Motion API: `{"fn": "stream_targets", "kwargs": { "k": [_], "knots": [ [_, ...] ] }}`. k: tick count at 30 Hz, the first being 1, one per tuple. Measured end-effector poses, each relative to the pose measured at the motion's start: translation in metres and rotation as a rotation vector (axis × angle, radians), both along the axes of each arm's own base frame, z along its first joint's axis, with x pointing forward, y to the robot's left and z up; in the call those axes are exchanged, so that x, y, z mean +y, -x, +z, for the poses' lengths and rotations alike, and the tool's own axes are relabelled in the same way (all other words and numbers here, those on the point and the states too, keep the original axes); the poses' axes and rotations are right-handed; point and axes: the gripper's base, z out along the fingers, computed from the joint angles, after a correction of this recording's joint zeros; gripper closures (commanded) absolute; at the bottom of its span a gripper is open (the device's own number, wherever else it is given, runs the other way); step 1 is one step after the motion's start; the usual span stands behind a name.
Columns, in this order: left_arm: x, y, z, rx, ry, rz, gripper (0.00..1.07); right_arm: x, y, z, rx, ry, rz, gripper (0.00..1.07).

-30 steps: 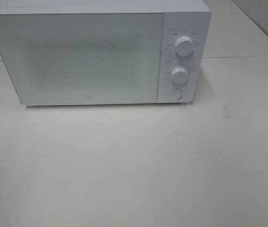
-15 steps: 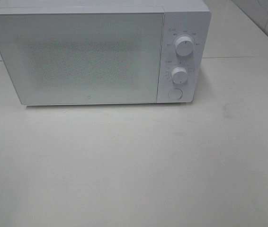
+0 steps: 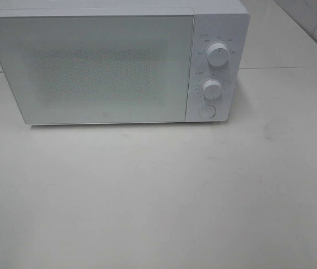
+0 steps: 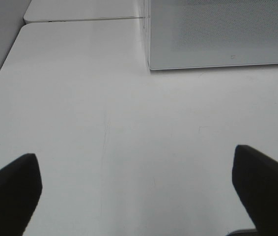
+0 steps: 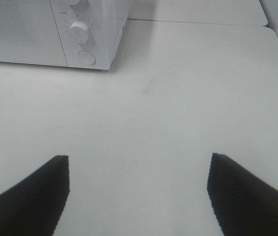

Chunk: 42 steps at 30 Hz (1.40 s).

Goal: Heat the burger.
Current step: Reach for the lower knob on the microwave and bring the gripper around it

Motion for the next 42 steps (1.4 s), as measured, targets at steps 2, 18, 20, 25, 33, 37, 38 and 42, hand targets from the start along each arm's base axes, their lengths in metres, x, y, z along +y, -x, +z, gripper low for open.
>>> {"fn": "stream_targets", "kwargs": {
  "k": [2,18,20,25,33,37,38,42],
  "knots": [
    [0.0,0.0,0.0,0.0,0.0,0.0,0.08,0.0,0.0,0.0,0.0,0.0,0.0,0.32],
    [0.0,0.0,0.0,0.0,0.0,0.0,0.08,0.0,0.0,0.0,0.0,0.0,0.0,0.32],
    [0.0,0.0,0.0,0.0,0.0,0.0,0.08,0.0,0.0,0.0,0.0,0.0,0.0,0.32],
    [0.0,0.0,0.0,0.0,0.0,0.0,0.08,0.0,0.0,0.0,0.0,0.0,0.0,0.32],
    [0.0,0.0,0.0,0.0,0.0,0.0,0.08,0.002,-0.014,0.011,0.012,0.002,0.001,0.32],
    [0.0,0.0,0.0,0.0,0.0,0.0,0.08,0.003,-0.026,0.018,-0.016,0.0,0.003,0.32],
    [0.0,0.0,0.0,0.0,0.0,0.0,0.08,0.005,-0.035,0.022,-0.032,-0.002,0.004,0.32],
    [0.0,0.0,0.0,0.0,0.0,0.0,0.08,0.007,-0.054,0.027,-0.044,-0.002,0.006,0.32]
  ]
}}
